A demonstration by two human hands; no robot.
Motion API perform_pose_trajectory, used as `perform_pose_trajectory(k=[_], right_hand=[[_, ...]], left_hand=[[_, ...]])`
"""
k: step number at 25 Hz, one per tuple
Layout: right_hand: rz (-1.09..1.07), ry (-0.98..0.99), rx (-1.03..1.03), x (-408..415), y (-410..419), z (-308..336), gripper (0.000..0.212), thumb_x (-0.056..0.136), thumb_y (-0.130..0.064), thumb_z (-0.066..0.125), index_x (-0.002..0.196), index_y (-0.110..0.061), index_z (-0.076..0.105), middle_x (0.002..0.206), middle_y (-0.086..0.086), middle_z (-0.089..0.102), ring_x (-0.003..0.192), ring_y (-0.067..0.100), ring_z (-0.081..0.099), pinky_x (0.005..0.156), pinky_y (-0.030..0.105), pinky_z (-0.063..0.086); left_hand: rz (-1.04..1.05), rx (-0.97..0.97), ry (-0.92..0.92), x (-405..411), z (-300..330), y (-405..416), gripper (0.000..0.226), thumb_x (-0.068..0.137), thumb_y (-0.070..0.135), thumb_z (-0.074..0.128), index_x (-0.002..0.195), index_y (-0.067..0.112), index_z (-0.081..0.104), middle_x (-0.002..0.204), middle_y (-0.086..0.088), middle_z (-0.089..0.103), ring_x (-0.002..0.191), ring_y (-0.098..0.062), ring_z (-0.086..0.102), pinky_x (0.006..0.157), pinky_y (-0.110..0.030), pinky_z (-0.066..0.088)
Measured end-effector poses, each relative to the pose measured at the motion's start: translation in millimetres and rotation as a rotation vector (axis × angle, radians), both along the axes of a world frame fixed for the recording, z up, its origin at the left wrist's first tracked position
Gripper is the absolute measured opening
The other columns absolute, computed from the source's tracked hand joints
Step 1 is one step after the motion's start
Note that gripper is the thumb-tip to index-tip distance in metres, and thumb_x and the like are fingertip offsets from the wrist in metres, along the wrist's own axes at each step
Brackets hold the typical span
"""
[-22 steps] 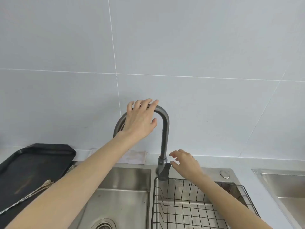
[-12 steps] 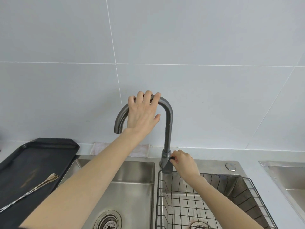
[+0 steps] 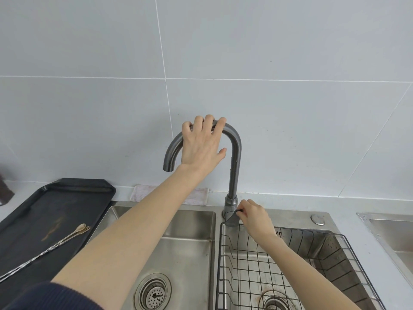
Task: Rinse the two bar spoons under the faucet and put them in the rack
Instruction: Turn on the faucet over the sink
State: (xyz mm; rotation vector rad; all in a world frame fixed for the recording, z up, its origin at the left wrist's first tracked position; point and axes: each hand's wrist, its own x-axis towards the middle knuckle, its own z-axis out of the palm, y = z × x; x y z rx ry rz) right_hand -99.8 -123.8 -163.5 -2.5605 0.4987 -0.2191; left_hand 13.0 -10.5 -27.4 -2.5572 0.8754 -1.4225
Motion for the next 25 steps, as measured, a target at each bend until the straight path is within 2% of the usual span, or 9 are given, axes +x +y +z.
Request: perform_pose_trajectory(k=[11,20,22,25], right_hand=[[-0.003,-0.006,-0.02,-3,3,-3,0.015,0.094,-0.014,0.05,0.098,-0.003,0.06,0.102,0.012,0.062,0.076,0.02,0.048,0.065,0.029,0.04],[-0.015,0.006,-0.019,-2,5,1,0.017,0.094,-0.013,0.048,0.1,-0.003,0.061,0.103,0.013,0.061,0.076,0.021,0.048,0.064,0.029,0.038],[-0.022,0.033,-0.028,-3,6,4,0.019,0.094,-0.014,0.047,0.103,-0.004,0.061,0.107,0.012,0.061,0.081,0.025,0.054,0.065,0.028,0.038],[-0.023,0.079,-0.055,-8,11,11,0.026,0.095,-0.017,0.044,0.116,-0.012,0.059,0.116,0.007,0.06,0.101,0.028,0.06,0.069,0.028,0.041]], left_hand=[[-0.017,-0.013,0.028,-1,-1,1,0.065,0.057,0.059,0.064,0.113,0.027,0.054,0.1,0.005,0.065,0.084,-0.016,0.061,0.07,-0.032,0.049],[-0.008,-0.001,0.181,-10,5,5,0.068,0.07,0.051,0.061,0.128,0.022,0.043,0.119,-0.004,0.057,0.101,-0.024,0.056,0.084,-0.038,0.045],[-0.023,0.029,0.252,-12,9,7,0.069,0.076,0.048,0.058,0.134,0.02,0.035,0.128,-0.007,0.051,0.108,-0.027,0.051,0.089,-0.04,0.041],[-0.09,0.054,0.402,-16,17,10,0.072,0.083,0.042,0.052,0.143,0.019,0.019,0.142,-0.009,0.034,0.121,-0.03,0.038,0.098,-0.043,0.032]])
